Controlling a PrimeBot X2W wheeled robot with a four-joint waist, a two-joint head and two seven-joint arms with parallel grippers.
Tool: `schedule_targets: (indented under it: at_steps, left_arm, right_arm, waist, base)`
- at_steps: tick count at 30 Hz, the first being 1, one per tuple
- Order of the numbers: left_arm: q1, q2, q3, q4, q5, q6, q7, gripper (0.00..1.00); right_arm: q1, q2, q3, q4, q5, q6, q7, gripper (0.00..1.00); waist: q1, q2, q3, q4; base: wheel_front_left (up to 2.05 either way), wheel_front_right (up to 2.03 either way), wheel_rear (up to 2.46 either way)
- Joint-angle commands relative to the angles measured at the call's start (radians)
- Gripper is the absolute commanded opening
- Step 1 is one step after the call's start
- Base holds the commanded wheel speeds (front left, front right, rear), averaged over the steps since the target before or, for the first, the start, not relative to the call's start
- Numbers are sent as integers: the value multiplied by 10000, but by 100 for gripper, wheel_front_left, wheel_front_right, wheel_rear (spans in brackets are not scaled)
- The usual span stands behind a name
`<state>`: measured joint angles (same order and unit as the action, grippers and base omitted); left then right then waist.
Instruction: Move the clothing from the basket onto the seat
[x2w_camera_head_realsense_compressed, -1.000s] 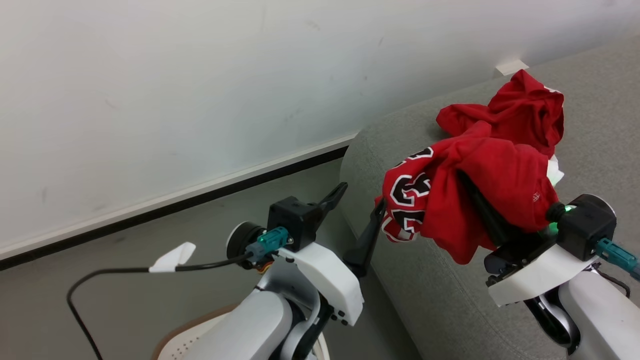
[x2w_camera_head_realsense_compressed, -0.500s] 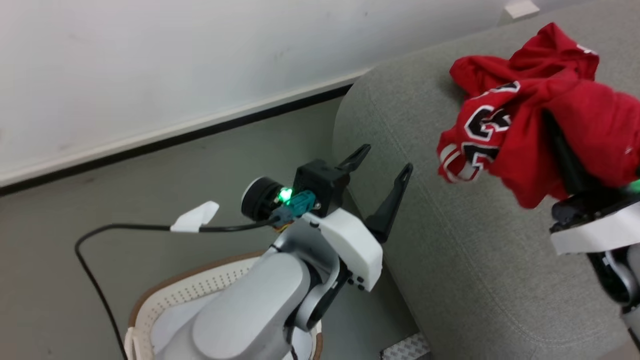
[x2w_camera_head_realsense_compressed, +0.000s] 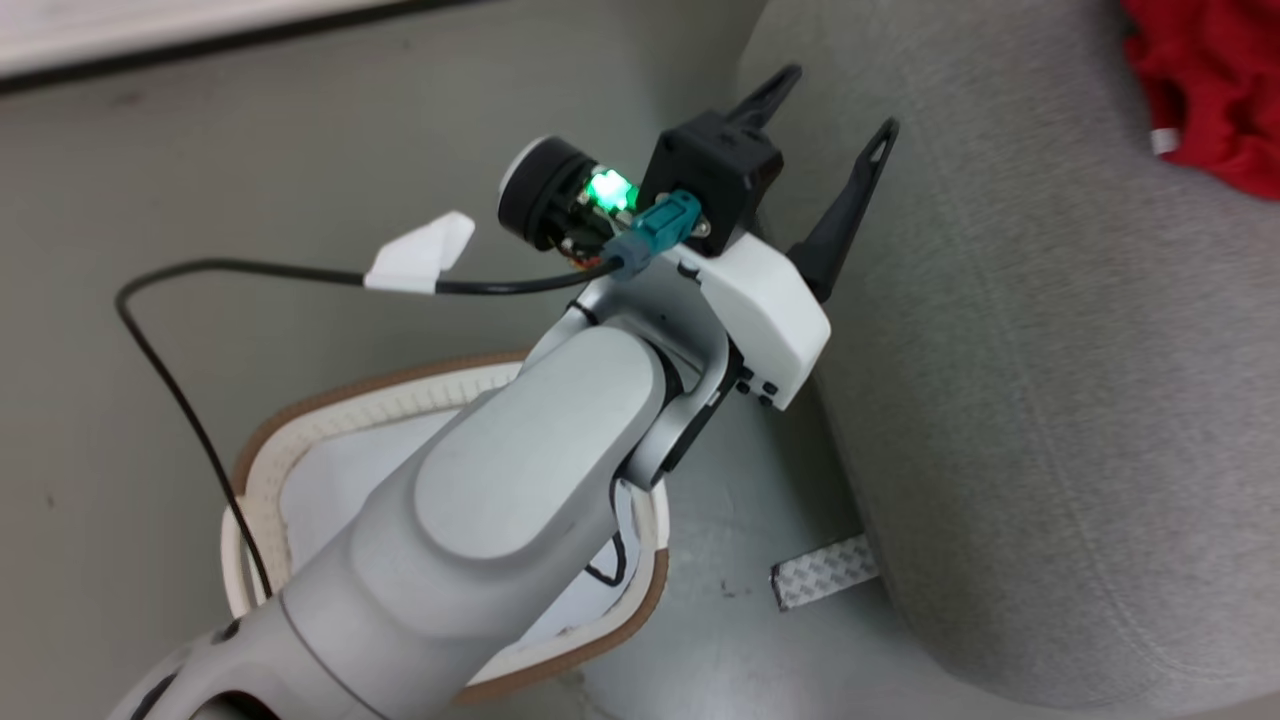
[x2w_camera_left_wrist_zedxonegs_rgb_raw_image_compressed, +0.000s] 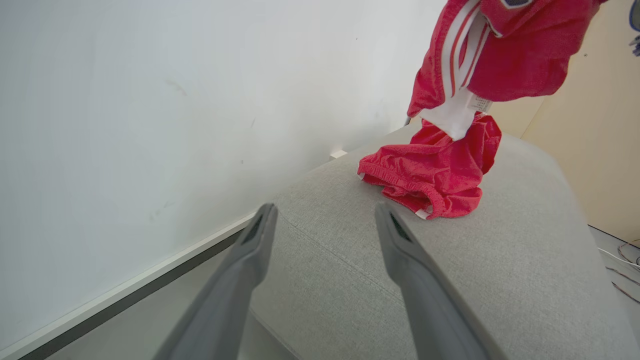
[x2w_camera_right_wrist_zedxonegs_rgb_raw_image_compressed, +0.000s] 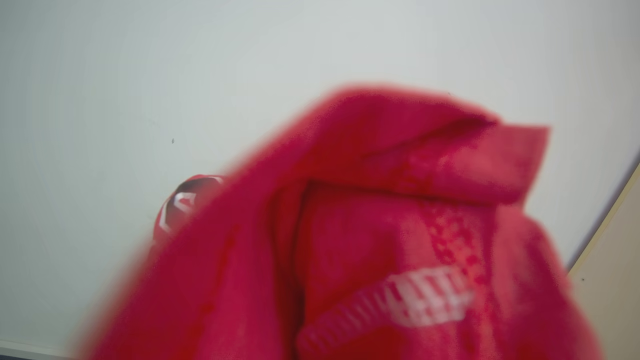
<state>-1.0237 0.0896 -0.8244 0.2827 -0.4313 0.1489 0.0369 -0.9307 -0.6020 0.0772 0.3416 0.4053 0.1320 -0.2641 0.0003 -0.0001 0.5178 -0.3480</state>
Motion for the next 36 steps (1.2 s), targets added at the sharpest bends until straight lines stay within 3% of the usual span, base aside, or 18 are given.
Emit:
schedule_targets:
  at_steps: [1,6,11,16,19,20,21,28,33,36]
  left_arm:
    - [-153,-20,2,166,115,-56,-143,100]
    - [-527,-170,-116,458,132,-130,-350,100]
    - [-500,-265,-328,613,-6,-125,-468,100]
    - [-708,-309,-524,543,-82,-79,-413,100]
    - [-769,-318,-620,527,-82,-70,-402,100]
    - [-773,-322,-636,546,-91,-56,-401,100]
    - [-767,-324,-642,562,-99,-43,-406,100]
    - [-525,-161,-548,665,-230,64,-520,100]
    - [-324,70,-421,644,-400,91,-609,100]
    - [-152,252,-310,609,-524,142,-710,100]
  right_arm:
    - [-384,-176,-157,304,-84,-26,-2,0]
    - [-1422,-859,-523,1912,-144,-26,-2,0]
    - [-1638,-583,-894,4183,-478,-26,-2,0]
    - [-1338,-177,-1280,5489,-924,-26,-2,0]
    - [-1101,113,-1793,6048,-1097,-26,-1,49]
    - [-1043,236,-1949,6245,-1101,-26,-1,85]
    - [-1001,333,-2091,6442,-1087,-26,-3,100]
    - [-635,1100,-2509,6775,-894,-26,-1,100]
    - [176,1717,-2116,6074,-619,-26,-1,100]
    - [821,1699,-1678,5388,-581,-26,-3,100]
  waist:
    - [-3,1,710,424]
    - [-3,1,1138,718]
    - [-3,1,1235,897]
    - [-3,1,1436,1091]
    - [-3,1,1489,1157]
    - [-3,1,1478,1171]
    - [-3,1,1461,1181]
    - [-3,1,1142,1108]
    - [-3,1,746,1010]
    - [-3,1,388,994]
  base:
    - [0,0,0]
    - [0,0,0]
    - [0,0,0]
    - [0,0,0]
    - [0,0,0]
    - [0,0,0]
    - [0,0,0]
    - [0,0,0]
    - [0,0,0]
    - [0,0,0]
